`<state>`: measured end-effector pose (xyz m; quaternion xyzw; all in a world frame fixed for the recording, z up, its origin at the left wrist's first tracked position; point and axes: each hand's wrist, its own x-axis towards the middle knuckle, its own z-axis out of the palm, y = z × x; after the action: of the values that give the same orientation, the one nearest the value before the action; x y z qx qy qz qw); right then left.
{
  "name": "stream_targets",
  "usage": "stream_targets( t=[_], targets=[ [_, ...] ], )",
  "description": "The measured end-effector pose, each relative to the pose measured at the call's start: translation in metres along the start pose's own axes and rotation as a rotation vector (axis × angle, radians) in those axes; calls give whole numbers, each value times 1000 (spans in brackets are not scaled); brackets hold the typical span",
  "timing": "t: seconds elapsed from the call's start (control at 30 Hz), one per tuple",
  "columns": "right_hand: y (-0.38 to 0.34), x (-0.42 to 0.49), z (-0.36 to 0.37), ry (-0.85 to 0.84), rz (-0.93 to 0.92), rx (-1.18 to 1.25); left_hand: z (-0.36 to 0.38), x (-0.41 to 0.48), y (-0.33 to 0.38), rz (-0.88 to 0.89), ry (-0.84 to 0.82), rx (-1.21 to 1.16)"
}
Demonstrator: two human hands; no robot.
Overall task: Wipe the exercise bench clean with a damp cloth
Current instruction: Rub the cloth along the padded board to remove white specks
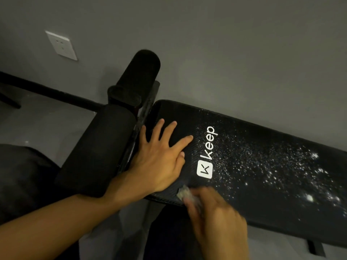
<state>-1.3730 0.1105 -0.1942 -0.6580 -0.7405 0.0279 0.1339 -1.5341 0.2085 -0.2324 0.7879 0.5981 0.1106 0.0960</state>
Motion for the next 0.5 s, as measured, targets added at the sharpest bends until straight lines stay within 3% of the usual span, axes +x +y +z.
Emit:
stream_targets(
  t=[0.13,0.33,0.5],
  targets=[
    [0,38,-1,24,-30,-92,0,-2,-2,16,25,3],
    [-6,7,-2,-25,13,-14,2,0,-2,23,29,-20],
    [-5,54,3,-31,33,-18,5,1,-3,36,42,13]
  ],
)
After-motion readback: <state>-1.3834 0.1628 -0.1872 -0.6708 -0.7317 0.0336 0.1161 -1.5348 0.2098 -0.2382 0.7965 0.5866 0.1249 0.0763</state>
